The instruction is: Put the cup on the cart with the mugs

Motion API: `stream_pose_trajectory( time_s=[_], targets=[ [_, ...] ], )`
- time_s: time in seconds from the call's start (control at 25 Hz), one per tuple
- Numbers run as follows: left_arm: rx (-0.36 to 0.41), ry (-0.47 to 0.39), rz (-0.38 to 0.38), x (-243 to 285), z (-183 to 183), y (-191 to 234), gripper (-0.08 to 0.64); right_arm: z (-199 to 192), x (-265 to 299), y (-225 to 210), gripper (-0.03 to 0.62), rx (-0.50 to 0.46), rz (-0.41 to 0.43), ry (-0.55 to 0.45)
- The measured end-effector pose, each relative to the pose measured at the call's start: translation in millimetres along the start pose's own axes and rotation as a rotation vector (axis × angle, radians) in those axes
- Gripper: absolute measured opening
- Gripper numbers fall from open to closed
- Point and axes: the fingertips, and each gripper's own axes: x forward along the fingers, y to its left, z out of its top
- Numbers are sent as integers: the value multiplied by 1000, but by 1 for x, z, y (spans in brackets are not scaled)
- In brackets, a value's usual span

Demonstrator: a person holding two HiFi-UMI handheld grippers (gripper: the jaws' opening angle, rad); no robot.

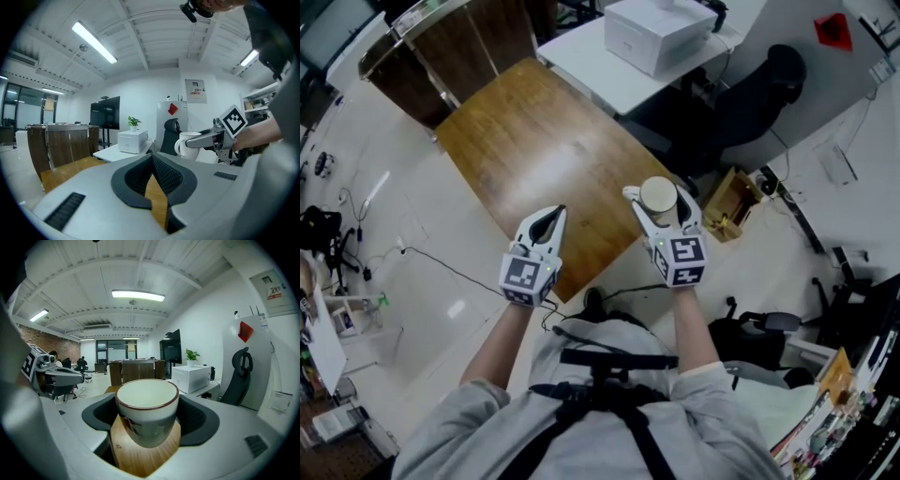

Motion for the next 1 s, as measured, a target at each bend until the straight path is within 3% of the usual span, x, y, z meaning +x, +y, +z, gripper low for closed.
stream_pose_trajectory(
  time_s=[0.52, 1.0],
  targets=[
    [-40, 26, 168, -89, -29, -38, 5, -34, -76, 52, 390, -14, 157, 12],
    [-72, 29, 374, -196, -50, 31, 4, -23, -57, 174, 390, -48, 347, 4]
  ],
)
